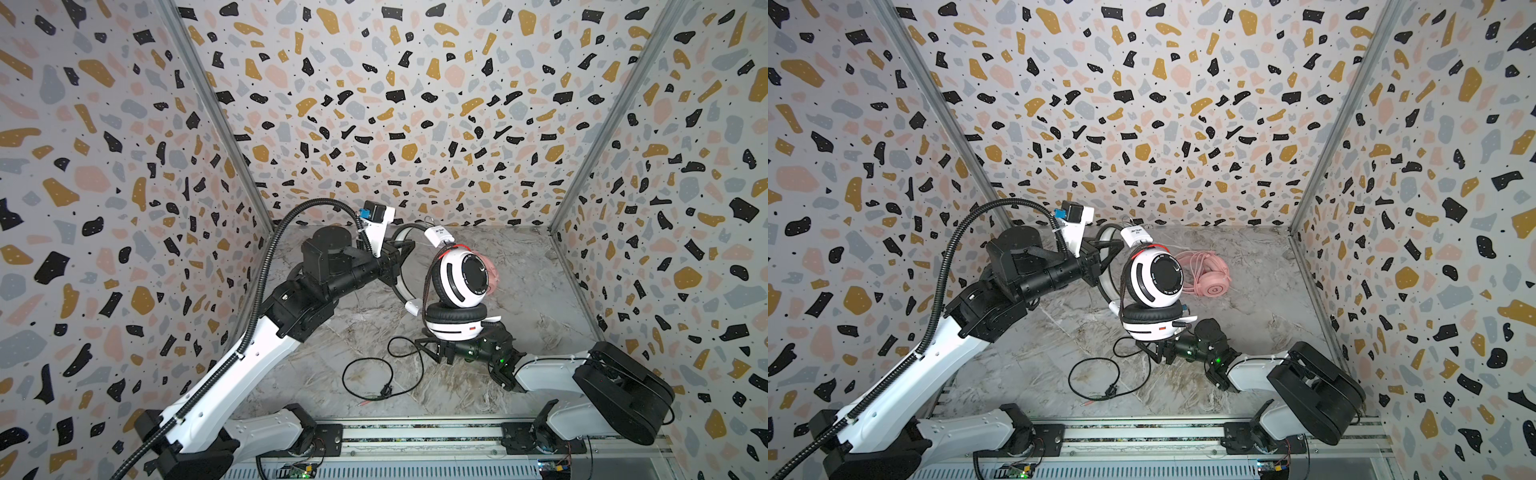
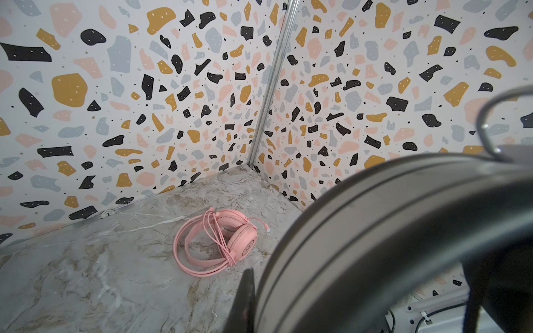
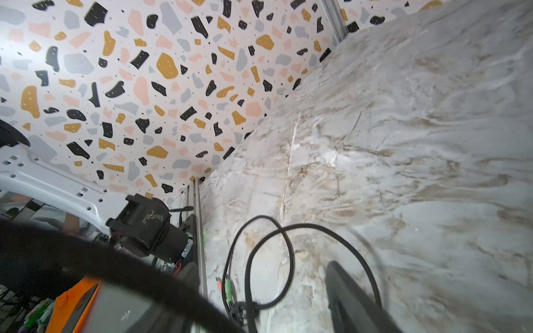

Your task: Wrap the headphones

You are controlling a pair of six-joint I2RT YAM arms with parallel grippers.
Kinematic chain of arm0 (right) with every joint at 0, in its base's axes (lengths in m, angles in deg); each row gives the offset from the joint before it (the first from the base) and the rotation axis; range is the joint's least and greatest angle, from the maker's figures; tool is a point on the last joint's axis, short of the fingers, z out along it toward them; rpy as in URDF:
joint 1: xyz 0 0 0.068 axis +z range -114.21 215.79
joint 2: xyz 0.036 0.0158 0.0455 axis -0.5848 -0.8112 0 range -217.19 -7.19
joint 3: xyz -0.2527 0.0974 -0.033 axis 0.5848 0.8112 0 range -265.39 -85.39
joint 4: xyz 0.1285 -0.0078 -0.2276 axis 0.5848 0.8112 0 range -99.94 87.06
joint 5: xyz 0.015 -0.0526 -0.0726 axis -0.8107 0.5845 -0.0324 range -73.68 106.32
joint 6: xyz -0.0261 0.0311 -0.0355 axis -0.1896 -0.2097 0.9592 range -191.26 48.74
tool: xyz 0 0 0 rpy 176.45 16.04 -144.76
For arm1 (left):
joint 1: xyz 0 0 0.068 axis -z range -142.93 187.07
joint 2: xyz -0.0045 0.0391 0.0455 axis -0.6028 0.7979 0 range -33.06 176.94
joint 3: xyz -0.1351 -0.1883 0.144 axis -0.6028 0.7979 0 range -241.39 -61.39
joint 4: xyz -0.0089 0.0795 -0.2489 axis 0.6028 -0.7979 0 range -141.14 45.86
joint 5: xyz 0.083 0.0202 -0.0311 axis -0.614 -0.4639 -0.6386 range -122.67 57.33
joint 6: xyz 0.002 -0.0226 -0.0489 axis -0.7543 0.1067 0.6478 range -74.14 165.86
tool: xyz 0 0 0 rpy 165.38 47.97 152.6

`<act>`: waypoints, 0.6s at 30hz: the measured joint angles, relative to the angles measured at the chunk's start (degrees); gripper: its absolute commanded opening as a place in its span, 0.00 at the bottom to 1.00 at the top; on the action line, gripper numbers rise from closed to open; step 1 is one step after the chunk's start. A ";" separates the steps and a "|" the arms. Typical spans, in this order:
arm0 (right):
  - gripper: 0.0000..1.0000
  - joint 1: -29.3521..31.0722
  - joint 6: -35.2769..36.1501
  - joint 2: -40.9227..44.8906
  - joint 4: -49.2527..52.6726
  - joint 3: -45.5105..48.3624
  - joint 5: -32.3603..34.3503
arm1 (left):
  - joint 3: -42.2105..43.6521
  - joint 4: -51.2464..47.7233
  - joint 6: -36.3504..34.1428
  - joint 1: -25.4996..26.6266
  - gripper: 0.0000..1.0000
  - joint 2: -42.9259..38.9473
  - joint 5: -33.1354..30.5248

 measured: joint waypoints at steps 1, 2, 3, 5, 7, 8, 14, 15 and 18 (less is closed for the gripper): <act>0.51 -0.02 -0.83 -0.59 -1.29 -0.15 -0.02 | 0.00 0.11 0.15 -0.04 0.00 0.00 0.07; 0.44 0.00 -1.49 -1.27 -2.78 -0.44 -0.07 | 0.02 0.26 0.44 -0.15 0.00 0.00 0.17; 0.36 0.00 -2.16 -1.84 -4.00 -0.70 -0.17 | 0.02 0.37 0.68 -0.33 0.00 0.00 0.24; 0.21 0.04 -3.37 -2.99 -6.67 -1.09 -0.26 | 0.07 0.39 1.05 -0.76 0.00 0.00 0.48; 0.10 0.04 -4.22 -3.98 -8.74 -1.33 -0.66 | 0.07 0.37 1.44 -1.25 0.00 0.00 0.46; 0.07 0.04 -4.63 -4.42 -9.46 -1.49 -0.90 | 0.07 0.37 1.84 -1.57 0.00 0.00 0.09; 0.00 0.31 -5.62 -3.87 -10.49 -0.70 -0.92 | 0.20 -0.11 5.33 -6.14 0.00 0.00 -3.93; 0.00 0.42 -5.62 -3.19 -9.81 -0.20 -0.83 | 0.52 -0.02 6.36 -7.17 0.00 -0.09 -5.01; 0.00 1.57 -5.03 0.39 -6.60 1.53 0.24 | 2.47 0.68 10.12 -9.92 0.00 -0.39 -8.20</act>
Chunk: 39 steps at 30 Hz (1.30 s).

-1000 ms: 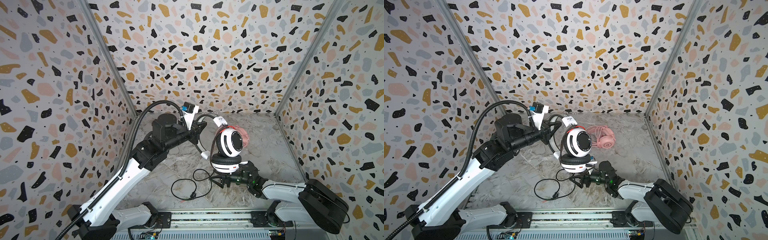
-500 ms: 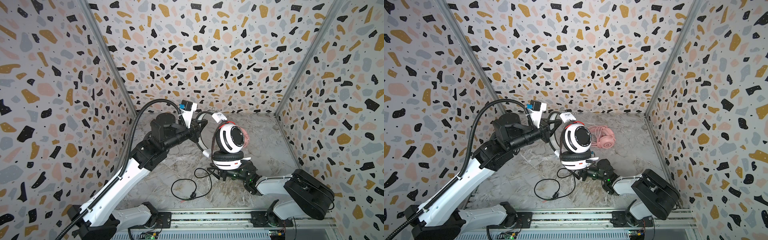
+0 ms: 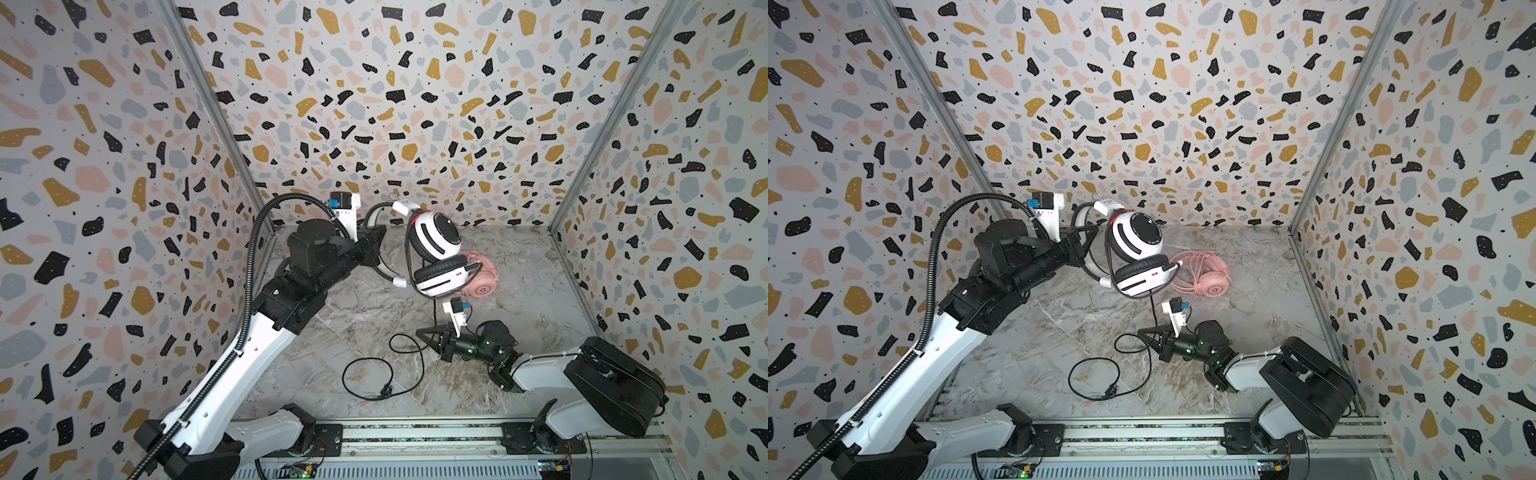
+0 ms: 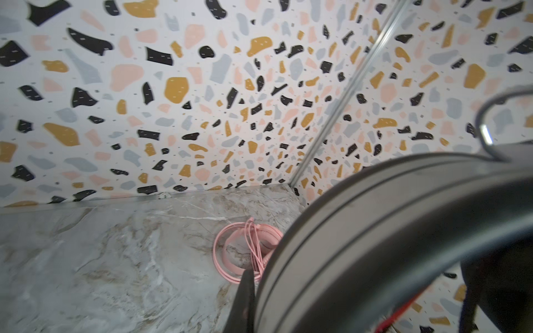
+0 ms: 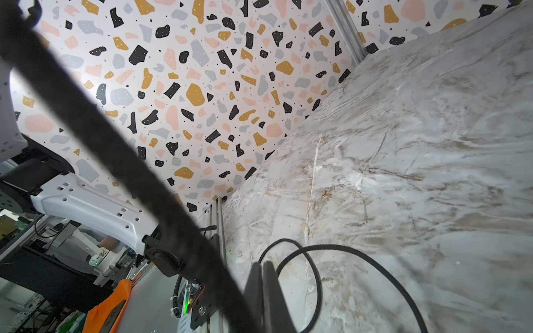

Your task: Wrap the headphones

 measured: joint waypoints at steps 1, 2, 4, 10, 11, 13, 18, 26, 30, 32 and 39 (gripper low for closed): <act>0.00 0.63 0.48 1.42 1.55 0.31 0.52 | 0.68 0.22 1.22 -0.74 0.00 -0.04 -0.83; 0.00 1.42 1.27 3.17 3.72 0.42 1.16 | 1.57 0.57 2.64 -1.53 0.00 -0.09 -1.88; 0.00 3.21 2.86 6.69 8.35 0.42 2.64 | 3.32 1.11 5.31 -2.75 0.00 -0.24 -4.33; 0.00 9.90 8.63 17.00 25.86 -1.36 8.31 | 7.10 1.79 11.69 -3.93 0.00 -0.63 -15.13; 0.00 11.04 9.66 18.29 29.16 -2.43 9.33 | 7.37 1.77 12.15 -3.93 0.00 -0.68 -17.20; 0.00 12.87 11.43 20.55 34.58 -4.44 11.15 | 7.48 1.57 12.74 -3.93 0.00 -0.61 -21.00; 0.00 15.21 15.28 24.98 47.23 -10.43 14.86 | 9.09 1.81 12.59 -3.93 0.00 0.20 -29.49; 0.00 15.93 21.51 29.07 65.57 -19.82 22.12 | 16.90 2.45 6.73 -1.14 0.00 6.08 -40.83; 0.00 15.91 24.37 31.54 72.91 -24.00 26.69 | 18.56 0.83 -0.79 4.66 0.00 8.66 -47.74; 0.00 15.52 25.86 32.65 76.37 -26.29 29.09 | 18.56 0.35 -5.31 7.41 0.00 9.70 -49.53; 0.00 8.50 29.55 34.71 85.15 -30.88 35.82 | 17.44 -1.27 -18.51 10.82 0.00 9.92 -46.10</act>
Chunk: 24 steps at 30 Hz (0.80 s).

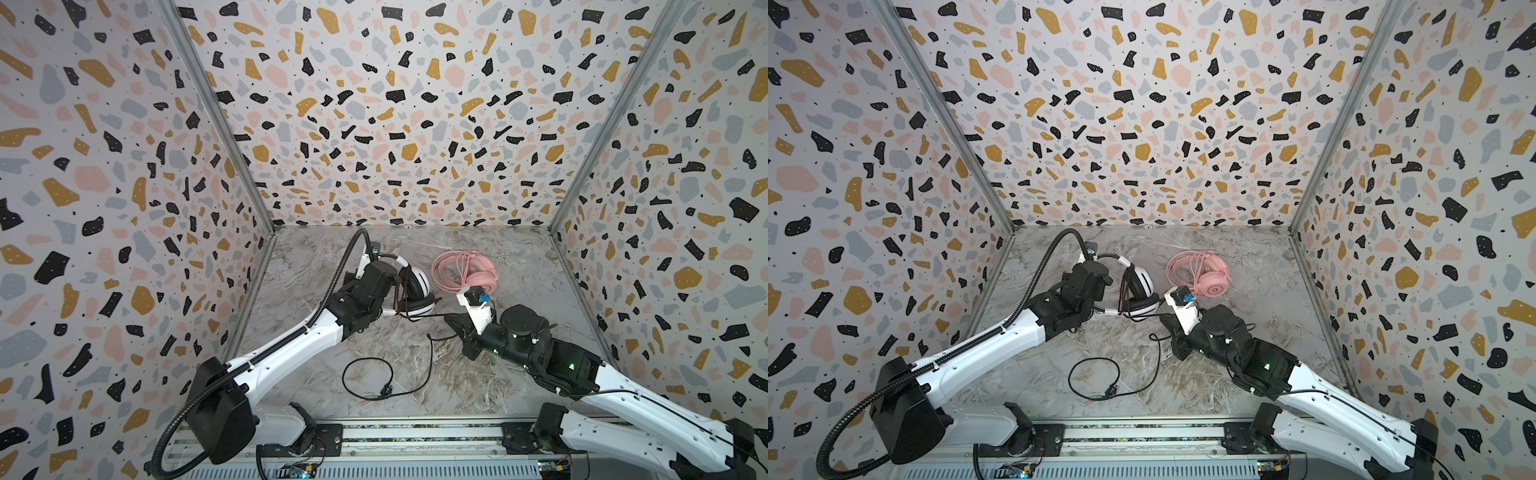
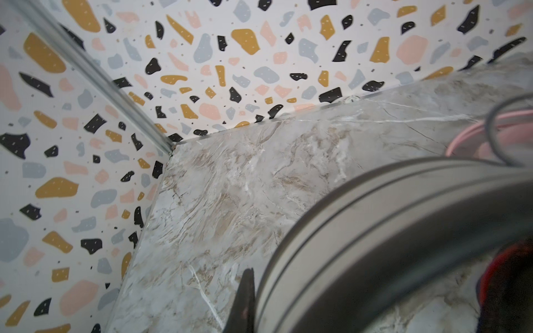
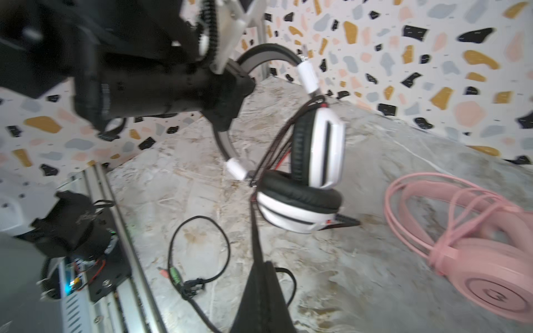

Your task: Wrap the headphones

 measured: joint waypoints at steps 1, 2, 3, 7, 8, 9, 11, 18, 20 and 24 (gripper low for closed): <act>0.00 -1.68 0.42 0.26 0.85 -0.11 0.81 | -0.02 -0.07 -1.62 0.00 0.00 -0.68 2.08; 0.00 -3.10 0.68 0.55 1.66 -0.17 1.31 | -0.02 -0.26 -2.89 0.00 0.00 -1.31 3.96; 0.00 -4.76 1.03 0.79 2.45 -0.37 1.68 | -0.04 -0.59 -4.22 0.00 0.00 -2.19 6.29; 0.01 -10.03 2.89 0.94 3.82 -0.96 1.92 | -1.99 -2.54 -7.76 0.52 0.00 -3.89 14.38; 0.01 -10.93 3.30 0.90 3.96 -1.01 1.79 | -2.60 -2.89 -8.39 0.63 0.00 -3.89 15.89; 0.01 -11.76 3.72 0.74 4.24 -1.20 1.60 | -3.21 -3.43 -8.98 0.70 0.00 -3.89 17.51; 0.01 -12.90 4.79 -0.07 4.44 -1.90 0.79 | -3.89 -4.39 -9.88 0.76 0.00 -3.89 20.74; 0.02 -13.97 7.15 -4.50 3.78 -4.70 -2.97 | -3.93 -8.24 -12.39 1.51 0.00 -3.32 31.21; 0.02 -13.97 7.43 -5.51 3.08 -5.27 -4.02 | -3.93 -9.14 -12.83 1.49 0.00 -2.99 34.29; 0.02 -15.02 7.74 -8.15 1.66 -5.57 -5.99 | -3.93 -9.42 -13.11 1.51 0.00 -3.17 38.99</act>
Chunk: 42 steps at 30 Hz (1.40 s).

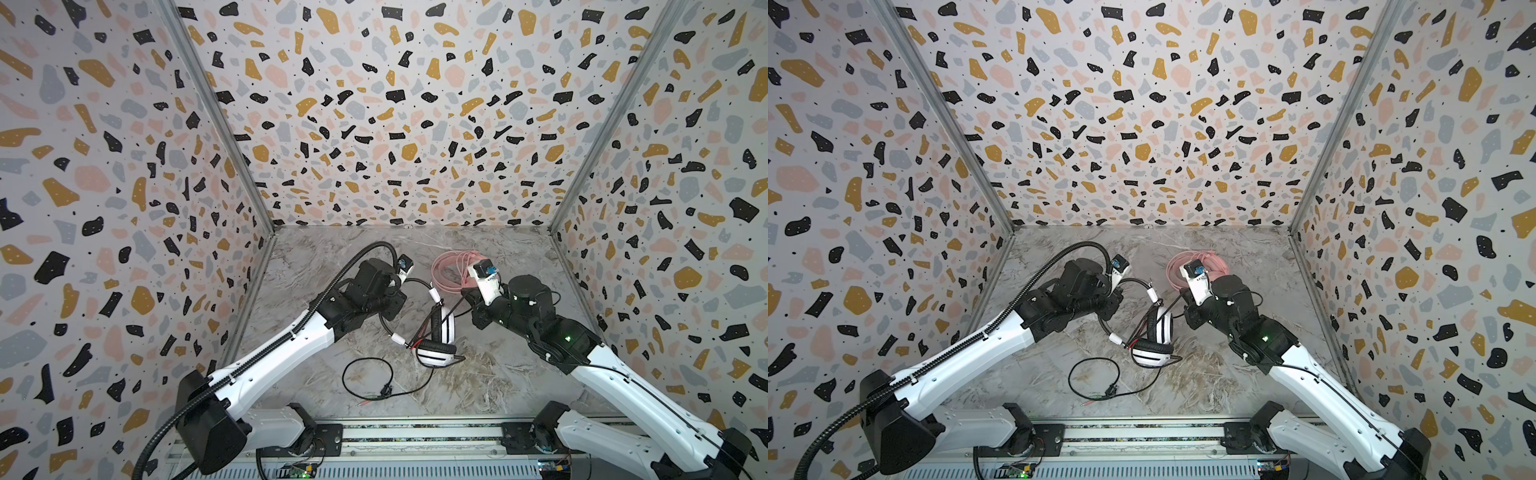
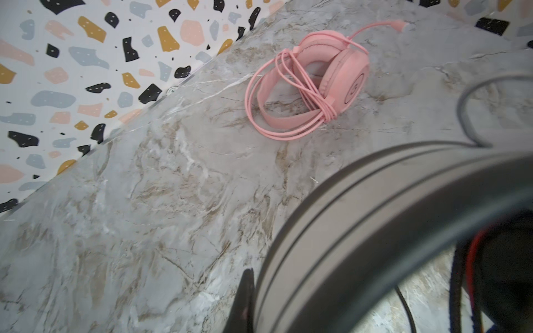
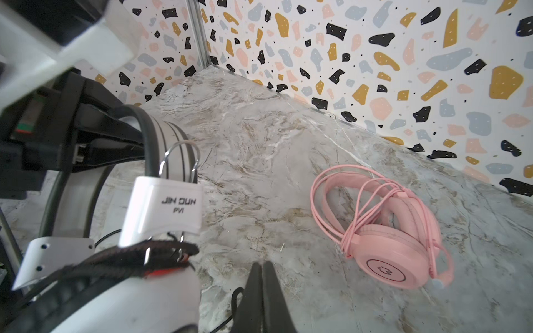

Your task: Wrap the headphones

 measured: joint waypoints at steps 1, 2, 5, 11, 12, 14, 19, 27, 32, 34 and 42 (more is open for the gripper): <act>0.02 -0.61 -0.02 -0.74 -0.24 0.00 -0.72 | 0.00 0.07 0.07 -0.02 0.00 -0.24 0.98; 0.02 -1.22 -0.02 -1.38 -0.63 0.07 -1.53 | 0.00 0.11 0.09 -0.04 0.00 -0.52 1.73; 0.03 -3.15 -0.52 -2.62 -2.75 0.87 -5.05 | 0.02 0.63 0.17 -0.11 0.00 -1.86 5.27; 0.04 -4.13 -2.54 -3.21 -8.87 4.04 -12.81 | 0.24 1.92 1.18 -0.13 0.00 -5.16 13.09; 0.04 -4.15 -2.95 -3.28 -9.79 4.42 -13.77 | 0.33 2.12 1.36 -0.15 0.00 -5.49 13.94; 0.04 -4.20 -3.72 -3.45 -11.74 5.18 -15.43 | 0.39 2.34 1.73 -0.24 0.00 -5.66 15.80; 0.13 -4.39 -5.86 -3.80 -16.83 7.78 -19.56 | 0.57 3.19 3.82 -0.46 0.00 -5.60 19.08; 0.36 -5.97 -11.89 -4.70 -26.86 16.90 -23.74 | 0.74 9.44 8.35 0.35 0.00 -8.68 26.51; 0.40 -5.90 -16.22 -7.17 -35.15 20.15 -27.34 | -1.66 10.38 10.86 0.35 0.00 -8.94 27.21; 0.41 -5.88 -17.92 -8.04 -38.80 21.42 -28.26 | -2.40 10.91 11.89 0.35 0.00 -9.20 26.84; 0.39 -4.94 -24.09 -11.72 -52.11 27.91 -29.75 | -5.73 11.93 14.08 0.35 0.00 -11.06 21.11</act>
